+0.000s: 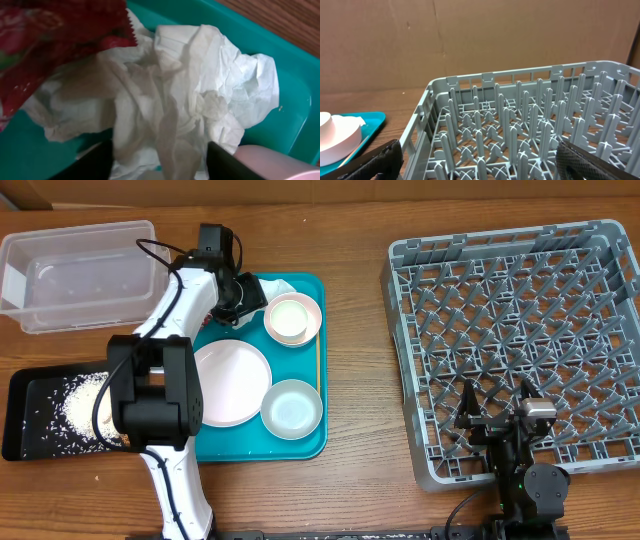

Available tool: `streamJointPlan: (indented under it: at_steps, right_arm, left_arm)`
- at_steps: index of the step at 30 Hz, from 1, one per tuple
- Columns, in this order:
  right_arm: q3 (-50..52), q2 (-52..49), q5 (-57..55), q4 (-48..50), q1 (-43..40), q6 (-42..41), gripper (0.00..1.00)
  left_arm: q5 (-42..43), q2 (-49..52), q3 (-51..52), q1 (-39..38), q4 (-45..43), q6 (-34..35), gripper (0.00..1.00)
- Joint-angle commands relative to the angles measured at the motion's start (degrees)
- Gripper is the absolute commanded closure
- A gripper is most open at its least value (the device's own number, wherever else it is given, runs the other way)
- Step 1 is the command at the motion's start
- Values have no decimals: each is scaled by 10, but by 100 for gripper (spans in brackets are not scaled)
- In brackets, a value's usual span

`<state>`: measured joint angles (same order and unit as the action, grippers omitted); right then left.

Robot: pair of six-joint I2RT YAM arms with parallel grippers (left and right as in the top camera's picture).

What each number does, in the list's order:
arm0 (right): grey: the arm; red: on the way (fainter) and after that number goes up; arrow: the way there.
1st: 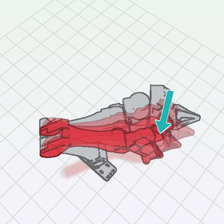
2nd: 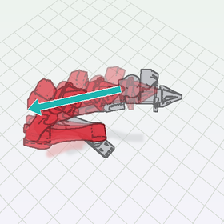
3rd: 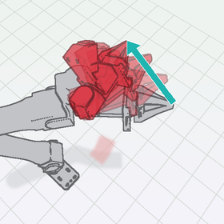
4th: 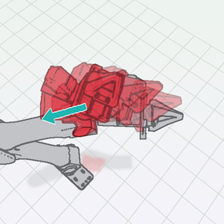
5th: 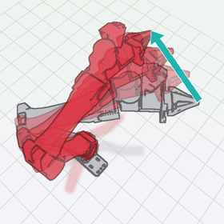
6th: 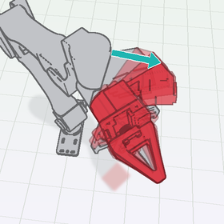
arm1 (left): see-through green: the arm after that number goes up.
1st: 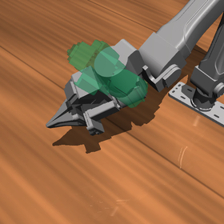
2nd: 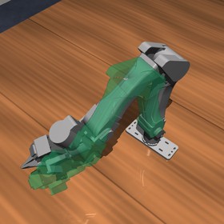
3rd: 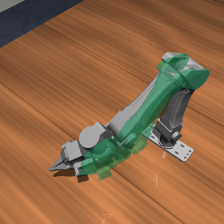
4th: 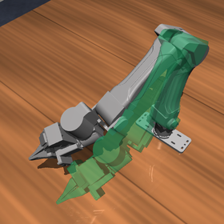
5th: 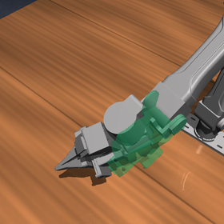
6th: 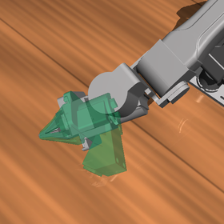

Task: Sort waste into correct bins and load items into the dishwasher
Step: 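Grasp the white tissue on the teal tray with the left gripper, then carry the tissue into the clear plastic bin and release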

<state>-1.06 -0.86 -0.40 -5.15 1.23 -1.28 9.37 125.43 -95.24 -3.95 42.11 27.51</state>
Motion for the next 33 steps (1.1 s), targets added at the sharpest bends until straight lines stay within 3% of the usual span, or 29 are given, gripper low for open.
streamJointPlan:
  at_steps: [1,4,6,12,24,33]
  right_arm:
    - [6,2,-3,3,3,0,0]
    - [6,2,-3,3,3,0,0]
    - [6,2,-3,3,3,0,0]
    - [6,2,-3,3,3,0,0]
    - [6,2,-3,3,3,0,0]
    - [6,2,-3,3,3,0,0]
  left_arm:
    - [-23,9,-4,-4,-4,13,59]
    - [-24,8,-4,-2,-1,13,87]
    - [-22,5,-8,-2,6,13,96]
    - [-22,-8,-69,-2,83,15,96]
    - [46,-31,-304,-2,306,14,96]
    - [96,-31,-350,-1,344,14,96]
